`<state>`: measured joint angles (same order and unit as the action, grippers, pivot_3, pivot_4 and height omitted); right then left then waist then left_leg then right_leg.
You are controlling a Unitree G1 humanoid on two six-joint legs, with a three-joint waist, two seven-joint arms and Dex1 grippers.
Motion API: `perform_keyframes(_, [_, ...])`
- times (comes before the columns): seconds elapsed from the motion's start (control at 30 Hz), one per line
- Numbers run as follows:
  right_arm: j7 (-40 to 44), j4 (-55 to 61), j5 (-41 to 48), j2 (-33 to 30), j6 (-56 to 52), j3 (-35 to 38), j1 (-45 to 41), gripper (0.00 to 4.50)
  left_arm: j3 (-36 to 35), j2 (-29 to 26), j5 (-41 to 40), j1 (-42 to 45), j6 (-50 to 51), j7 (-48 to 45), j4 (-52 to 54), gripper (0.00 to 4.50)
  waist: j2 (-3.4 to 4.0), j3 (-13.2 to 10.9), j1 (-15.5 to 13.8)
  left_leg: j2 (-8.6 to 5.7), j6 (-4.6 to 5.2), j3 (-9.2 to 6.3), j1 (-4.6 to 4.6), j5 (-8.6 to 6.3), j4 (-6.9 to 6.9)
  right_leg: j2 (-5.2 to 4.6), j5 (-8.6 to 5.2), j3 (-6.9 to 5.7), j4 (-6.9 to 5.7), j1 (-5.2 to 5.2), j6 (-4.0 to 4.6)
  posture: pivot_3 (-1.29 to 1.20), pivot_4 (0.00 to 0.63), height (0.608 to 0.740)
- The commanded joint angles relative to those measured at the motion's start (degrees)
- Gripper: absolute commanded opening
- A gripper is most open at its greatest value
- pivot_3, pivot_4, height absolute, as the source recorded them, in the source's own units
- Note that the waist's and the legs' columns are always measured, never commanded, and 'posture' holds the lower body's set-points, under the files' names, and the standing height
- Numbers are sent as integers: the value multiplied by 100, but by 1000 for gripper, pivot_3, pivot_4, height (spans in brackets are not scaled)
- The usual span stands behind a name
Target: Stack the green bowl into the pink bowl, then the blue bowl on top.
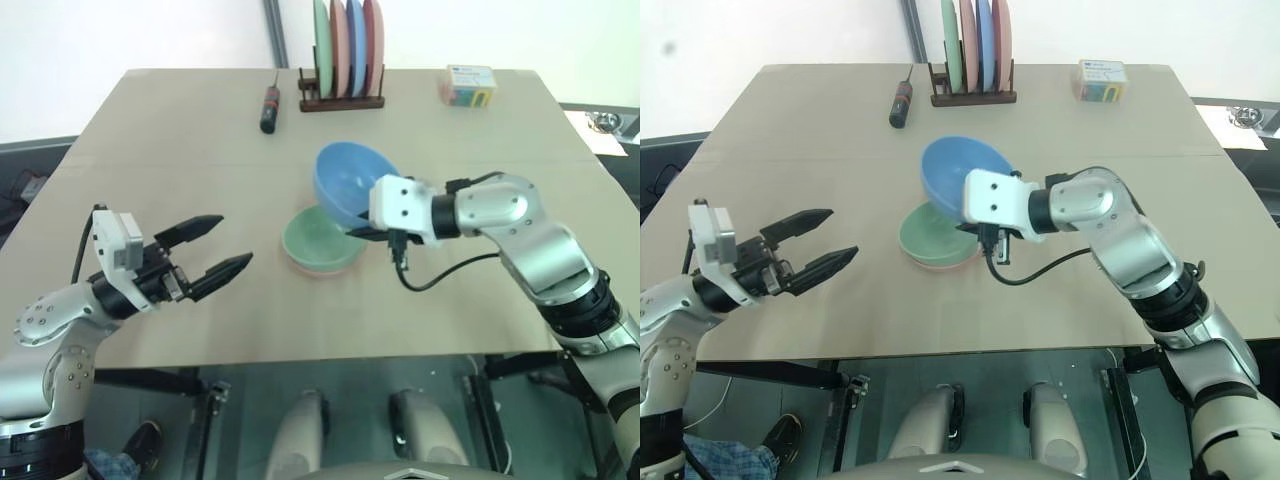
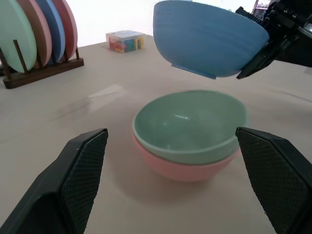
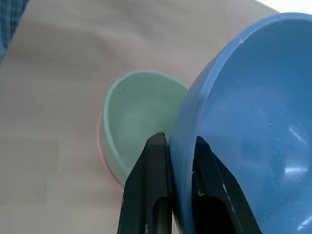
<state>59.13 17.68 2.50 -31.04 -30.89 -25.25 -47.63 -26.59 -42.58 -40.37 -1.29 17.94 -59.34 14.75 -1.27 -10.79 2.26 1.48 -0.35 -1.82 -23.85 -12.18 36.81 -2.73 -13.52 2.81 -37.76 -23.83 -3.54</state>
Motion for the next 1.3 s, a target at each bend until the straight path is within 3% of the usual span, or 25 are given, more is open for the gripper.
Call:
perform_keyframes(0.03, [-146,216,-154,209,118,-128,-177,89,-274,-150,51,-51,-188,-99,-63,4500,0,0,4,0,0,0,0,0,0,0,0,0,0,0,0,0,150,740])
perform_keyframes(0.13, [-257,211,-279,461,12,-273,-269,1162,-306,-171,44,-50,-231,-139,-128,4500,0,0,13,0,0,1,0,0,0,0,0,1,0,-1,0,0,150,740])
perform_keyframes(0.33, [-322,353,-187,594,-267,-97,-334,3784,-295,-175,48,-44,-298,-200,-236,4500,-1,1,-5,0,0,0,-1,0,0,-2,0,-1,1,1,0,0,150,740])
perform_keyframes(0.37, [-316,365,-25,607,-462,77,-345,4412,-273,-171,52,-32,-299,-198,-239,4500,-1,1,-2,0,0,0,0,0,0,-2,0,-1,1,1,0,0,150,740])
perform_keyframes(0.63, [-21,156,1634,108,-1126,2177,458,4412,-258,-237,157,-421,6,70,174,4500,-12,7,-15,0,0,-2,-1,0,-2,-4,1,-5,9,6,0,0,150,740])
perform_keyframes(0.93, [1177,-1436,1962,-1054,1423,3705,2856,4412,-558,97,192,-1222,-17,521,673,4500,-11,6,-3,-1,1,17,7,-1,-15,-6,-1,12,17,5,0,0,150,740])
perform_keyframes(1.1, [1558,-2601,1935,-1326,2650,4081,3329,4412,-645,415,302,-1521,-230,778,911,4500,-12,7,13,4,1,31,18,0,-12,-1,-2,23,10,6,-3,0,150,740])
perform_keyframes(1.3, [1863,-3027,2134,-1303,3360,4183,3319,4412,-706,399,338,-1585,-371,768,890,4500,-11,7,11,7,1,33,19,0,6,5,-13,26,1,10,-22,0,150,740])
